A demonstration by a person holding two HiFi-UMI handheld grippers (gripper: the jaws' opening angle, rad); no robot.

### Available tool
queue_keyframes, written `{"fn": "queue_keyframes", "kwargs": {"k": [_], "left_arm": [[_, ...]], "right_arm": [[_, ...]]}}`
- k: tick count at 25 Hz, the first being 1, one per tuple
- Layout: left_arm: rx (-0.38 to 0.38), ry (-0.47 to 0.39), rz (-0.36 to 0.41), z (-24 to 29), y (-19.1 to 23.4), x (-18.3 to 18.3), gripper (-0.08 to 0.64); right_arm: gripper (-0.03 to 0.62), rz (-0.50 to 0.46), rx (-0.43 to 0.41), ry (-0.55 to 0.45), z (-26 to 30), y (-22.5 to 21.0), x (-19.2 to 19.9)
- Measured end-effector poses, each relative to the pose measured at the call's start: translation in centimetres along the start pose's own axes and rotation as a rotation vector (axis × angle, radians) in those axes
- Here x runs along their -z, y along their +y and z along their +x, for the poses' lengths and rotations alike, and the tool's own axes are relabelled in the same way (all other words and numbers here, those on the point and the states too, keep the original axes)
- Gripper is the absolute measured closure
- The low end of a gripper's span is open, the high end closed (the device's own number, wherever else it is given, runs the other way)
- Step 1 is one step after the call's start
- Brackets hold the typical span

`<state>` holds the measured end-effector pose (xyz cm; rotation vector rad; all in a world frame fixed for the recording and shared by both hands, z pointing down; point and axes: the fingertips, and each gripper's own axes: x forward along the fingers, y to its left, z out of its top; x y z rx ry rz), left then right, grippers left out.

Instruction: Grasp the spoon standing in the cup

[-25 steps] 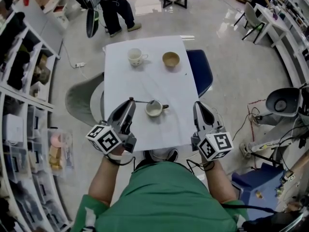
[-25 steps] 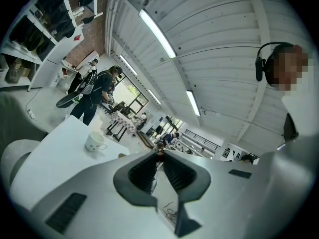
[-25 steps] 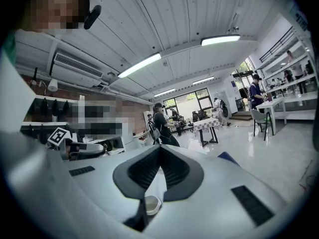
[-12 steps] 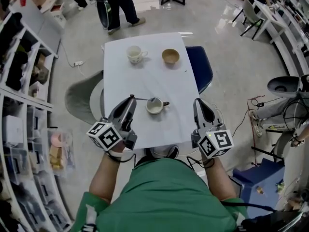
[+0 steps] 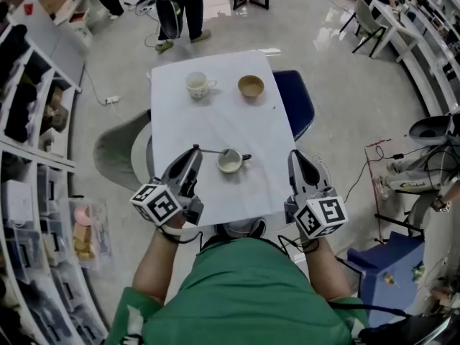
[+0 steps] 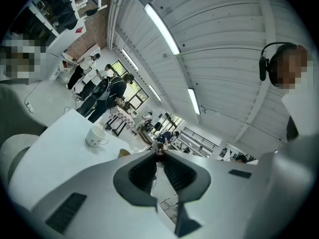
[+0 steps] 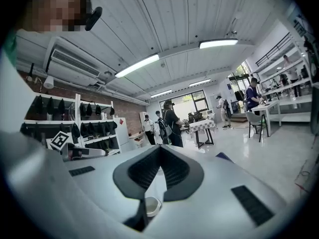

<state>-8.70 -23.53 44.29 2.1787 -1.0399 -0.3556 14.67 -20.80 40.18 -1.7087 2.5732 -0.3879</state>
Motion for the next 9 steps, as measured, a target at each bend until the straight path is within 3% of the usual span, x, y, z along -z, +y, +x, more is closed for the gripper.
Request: {"fn": "queue_keyframes", "kwargs": {"k": [9], "left_arm": [[0.004, 0.036, -0.006, 0.5, 1.5, 0.0, 0.502]], "right_arm": [[0.577, 0.006, 0.031, -0.003, 0.3, 0.5, 0.2]]}}
